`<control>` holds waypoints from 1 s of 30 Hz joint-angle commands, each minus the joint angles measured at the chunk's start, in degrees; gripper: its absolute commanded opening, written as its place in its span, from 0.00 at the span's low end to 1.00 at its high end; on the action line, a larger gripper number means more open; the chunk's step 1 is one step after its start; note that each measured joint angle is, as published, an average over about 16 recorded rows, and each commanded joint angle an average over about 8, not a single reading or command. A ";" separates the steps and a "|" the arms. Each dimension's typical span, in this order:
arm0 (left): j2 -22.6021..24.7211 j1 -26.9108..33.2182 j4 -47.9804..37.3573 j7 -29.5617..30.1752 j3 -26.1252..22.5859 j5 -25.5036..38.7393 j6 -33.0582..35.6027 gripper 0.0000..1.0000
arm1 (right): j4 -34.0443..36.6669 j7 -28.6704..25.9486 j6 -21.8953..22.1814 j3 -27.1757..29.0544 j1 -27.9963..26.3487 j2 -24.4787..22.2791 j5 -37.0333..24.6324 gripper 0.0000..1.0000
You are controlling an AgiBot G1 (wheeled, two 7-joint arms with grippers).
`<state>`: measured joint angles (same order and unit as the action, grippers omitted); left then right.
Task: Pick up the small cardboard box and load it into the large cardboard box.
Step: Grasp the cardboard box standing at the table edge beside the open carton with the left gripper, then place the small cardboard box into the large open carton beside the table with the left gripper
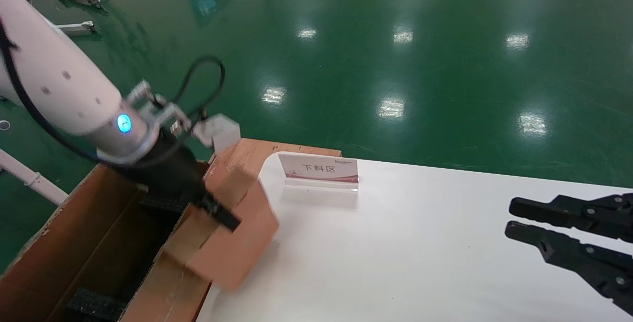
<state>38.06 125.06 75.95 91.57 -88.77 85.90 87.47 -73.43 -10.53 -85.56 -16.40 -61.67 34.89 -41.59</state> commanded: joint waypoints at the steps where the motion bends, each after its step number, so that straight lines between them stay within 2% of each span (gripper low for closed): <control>1: -0.08 1.00 -0.21 -0.29 0.51 -0.29 -0.31 0.00 | 0.01 0.01 0.00 -0.01 -0.01 0.00 0.00 0.00; 10: 0.83 12.88 -3.11 -3.25 4.08 2.96 1.56 0.00 | 0.02 0.03 0.00 -0.05 -0.02 -0.01 0.03 0.00; 16: 2.67 21.64 -6.95 -7.09 2.25 5.39 3.62 0.00 | 0.02 0.04 0.01 -0.07 -0.03 -0.02 0.04 0.00; 20: 3.57 27.23 -9.18 -9.35 -3.00 4.36 4.29 0.00 | 0.02 0.05 0.02 -0.08 -0.03 -0.03 0.05 0.00; 30: 2.30 40.18 -8.33 -11.63 -22.33 -4.10 4.55 0.00 | 0.02 0.06 0.03 -0.12 -0.04 -0.04 0.08 0.00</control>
<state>40.07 164.87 67.89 80.53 -110.50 82.04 92.81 -73.41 -10.46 -85.53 -16.52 -61.71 34.84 -41.52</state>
